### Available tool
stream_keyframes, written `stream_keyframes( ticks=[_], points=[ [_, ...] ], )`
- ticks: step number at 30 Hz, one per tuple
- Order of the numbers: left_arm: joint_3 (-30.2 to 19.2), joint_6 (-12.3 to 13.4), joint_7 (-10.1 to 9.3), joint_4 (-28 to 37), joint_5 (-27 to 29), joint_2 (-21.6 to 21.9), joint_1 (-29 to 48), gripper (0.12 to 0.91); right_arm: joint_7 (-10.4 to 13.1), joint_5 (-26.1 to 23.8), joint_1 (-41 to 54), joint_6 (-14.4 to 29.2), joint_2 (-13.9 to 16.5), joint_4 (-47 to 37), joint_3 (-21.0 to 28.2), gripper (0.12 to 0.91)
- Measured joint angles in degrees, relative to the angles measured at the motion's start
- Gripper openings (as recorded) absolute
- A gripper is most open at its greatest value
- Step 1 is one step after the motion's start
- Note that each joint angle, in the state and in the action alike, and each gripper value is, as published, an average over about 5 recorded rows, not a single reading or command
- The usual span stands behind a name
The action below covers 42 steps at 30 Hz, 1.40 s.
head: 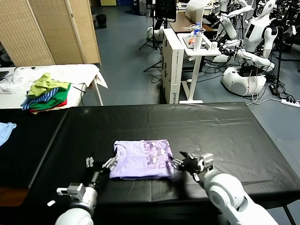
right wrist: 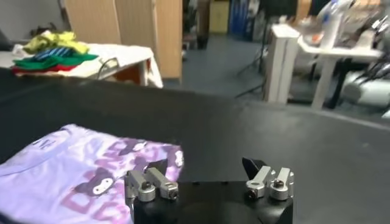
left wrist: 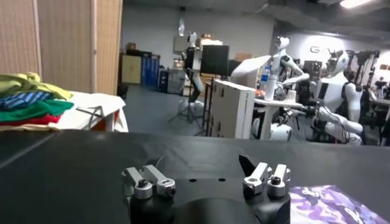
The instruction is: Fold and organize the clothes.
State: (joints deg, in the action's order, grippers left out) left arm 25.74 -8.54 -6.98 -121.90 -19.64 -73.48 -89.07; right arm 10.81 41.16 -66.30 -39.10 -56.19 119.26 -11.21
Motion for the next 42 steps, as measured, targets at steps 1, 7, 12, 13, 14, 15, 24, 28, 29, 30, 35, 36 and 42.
stream_keyframes(
  ticks=[1,7,12,13,14,15,24,28,29,30,35,36,42],
  points=[
    [0.09,0.29,0.17,-0.17,-0.33,0.21,-0.21,0.907,-0.42,-0.79,-0.67,0.87,0.41,0.51,-0.63,0.801],
    [1.22,0.26,-0.31,-1.66,-1.18,1.29,-2.08,0.907,-2.56,-6.81,-5.22,7.99,1.56,2.31,-4.47,0.904],
    [2.68,-0.64,-0.78,-4.14,-0.98,1.92,-5.51,0.907,-3.56,-11.98,-9.77,16.11,1.6,2.43,-6.91,0.907],
    [3.04,-0.64,-0.8,-4.64,-1.05,1.82,-6.44,0.907,-3.8,-12.77,-10.88,17.8,1.61,2.58,-7.42,0.907],
    [3.39,-0.61,-0.83,-5.12,-1.11,1.66,-7.44,0.907,-4.05,-13.35,-12.02,19.3,1.63,2.79,-7.95,0.907],
    [3.69,-0.59,-0.88,-5.59,-1.13,1.47,-8.46,0.907,-4.37,-13.81,-13.25,20.7,1.65,3.06,-8.52,0.907],
    [4.95,-0.69,-1.3,-9.02,-0.73,-0.14,-16.04,0.907,-4.11,-14.96,-24.56,28.46,2.4,6.46,-14.43,0.907],
    [5.77,-0.14,-1.44,-10.21,-0.67,-0.48,-18.55,0.907,-3.86,-15.04,-28.89,30.58,2.93,7.97,-16.76,0.907],
    [5.98,-0.03,-1.39,-10.52,-0.7,-0.55,-19.11,0.907,-3.85,-15.18,-29.95,30.95,2.96,8.33,-17.3,0.907],
    [6.19,0.05,-1.32,-10.85,-0.77,-0.62,-19.62,0.907,-3.85,-15.33,-30.96,31.23,2.94,8.67,-17.77,0.907],
    [6.67,-0.88,-1.35,-12.48,-0.76,-1.2,-21.48,0.907,-3.9,-16.23,-35.34,31.71,2.06,10.13,-19.48,0.907],
    [6.67,-0.96,-1.42,-12.75,-0.68,-1.27,-21.78,0.907,-3.91,-16.36,-36.1,31.69,1.8,10.43,-19.72,0.907],
    [6.65,-0.71,-1.93,-13.69,-0.18,-1.02,-23.67,0.907,-3.92,-17.05,-39.77,31.61,0.46,12.31,-21.0,0.907]
  ],
)
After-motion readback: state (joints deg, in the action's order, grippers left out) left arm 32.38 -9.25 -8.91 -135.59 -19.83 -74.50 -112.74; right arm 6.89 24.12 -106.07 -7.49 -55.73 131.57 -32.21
